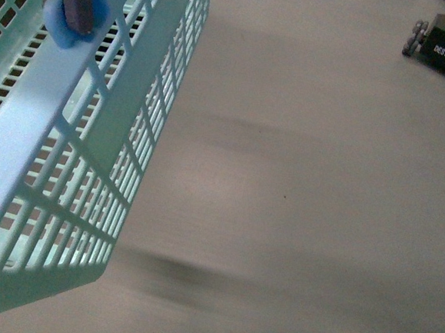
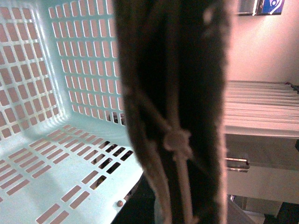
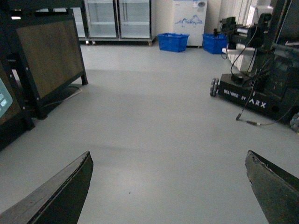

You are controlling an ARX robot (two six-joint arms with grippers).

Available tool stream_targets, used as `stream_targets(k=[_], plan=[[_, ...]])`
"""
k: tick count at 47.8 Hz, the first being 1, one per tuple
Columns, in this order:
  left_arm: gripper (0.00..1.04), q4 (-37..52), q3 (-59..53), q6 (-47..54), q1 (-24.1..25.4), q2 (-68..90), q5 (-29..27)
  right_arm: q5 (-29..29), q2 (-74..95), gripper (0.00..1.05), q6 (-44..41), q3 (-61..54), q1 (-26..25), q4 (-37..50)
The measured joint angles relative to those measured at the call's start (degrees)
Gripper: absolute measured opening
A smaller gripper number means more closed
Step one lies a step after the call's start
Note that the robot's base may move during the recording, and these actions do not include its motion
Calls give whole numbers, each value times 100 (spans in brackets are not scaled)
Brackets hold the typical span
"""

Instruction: Pick mango and avocado into basket

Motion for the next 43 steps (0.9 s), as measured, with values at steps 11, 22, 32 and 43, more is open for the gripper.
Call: stream_targets(k=[11,22,32,43], plan=[[8,0,2,2,0,-2,-2,-2,0,97,-2,0,0,0],[8,0,4,2,0,-2,0,-2,0,97,-2,0,0,0],[8,0,7,0,0,-2,0,0,0,97,0,0,0,0],[8,0,11,2,0,-2,0,-2,0,97,-2,0,0,0]])
